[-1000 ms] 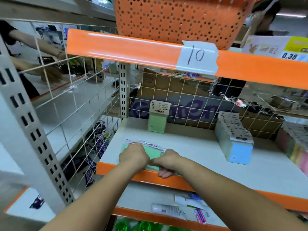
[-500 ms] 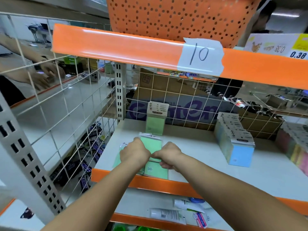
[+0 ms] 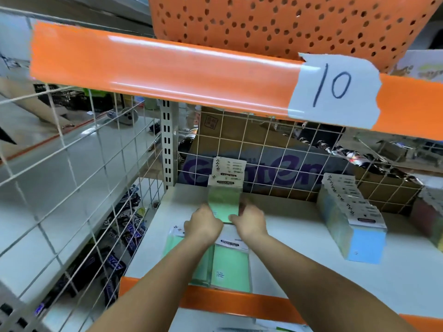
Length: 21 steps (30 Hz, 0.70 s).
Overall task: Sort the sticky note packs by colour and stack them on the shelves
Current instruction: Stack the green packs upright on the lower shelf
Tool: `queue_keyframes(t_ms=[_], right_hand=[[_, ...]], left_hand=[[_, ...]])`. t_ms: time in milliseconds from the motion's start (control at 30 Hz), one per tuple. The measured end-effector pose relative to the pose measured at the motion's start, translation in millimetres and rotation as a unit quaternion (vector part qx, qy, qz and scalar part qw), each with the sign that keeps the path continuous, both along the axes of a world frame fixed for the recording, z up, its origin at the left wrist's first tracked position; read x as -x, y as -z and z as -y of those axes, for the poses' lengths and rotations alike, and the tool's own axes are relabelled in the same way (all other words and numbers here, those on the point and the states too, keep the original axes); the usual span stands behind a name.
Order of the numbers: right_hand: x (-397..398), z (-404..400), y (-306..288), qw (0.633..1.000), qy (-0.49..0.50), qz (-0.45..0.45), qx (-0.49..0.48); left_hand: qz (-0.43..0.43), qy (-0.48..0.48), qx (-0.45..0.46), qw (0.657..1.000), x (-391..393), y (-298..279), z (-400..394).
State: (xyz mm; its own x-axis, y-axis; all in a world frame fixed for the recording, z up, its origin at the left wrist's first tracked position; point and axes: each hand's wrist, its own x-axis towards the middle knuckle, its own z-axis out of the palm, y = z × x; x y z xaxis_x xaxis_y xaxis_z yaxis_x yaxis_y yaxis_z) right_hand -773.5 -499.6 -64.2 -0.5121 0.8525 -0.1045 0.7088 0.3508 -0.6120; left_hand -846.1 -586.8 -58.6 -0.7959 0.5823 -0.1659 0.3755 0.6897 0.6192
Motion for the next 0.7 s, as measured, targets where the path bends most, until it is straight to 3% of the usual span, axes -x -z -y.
queue_keyframes(t_ms=[400, 700], right_hand=[[14.2, -21.5, 17.7, 0.999, 0.015, -0.026, -0.034], [20.5, -28.9, 22.7, 0.999, 0.007, 0.002, -0.036]], left_hand=[[0.028, 0.047, 0.009, 0.998, 18.7, 11.9, -15.2], [0.057, 0.052, 0.01, 0.997, 26.0, 13.3, -18.3]])
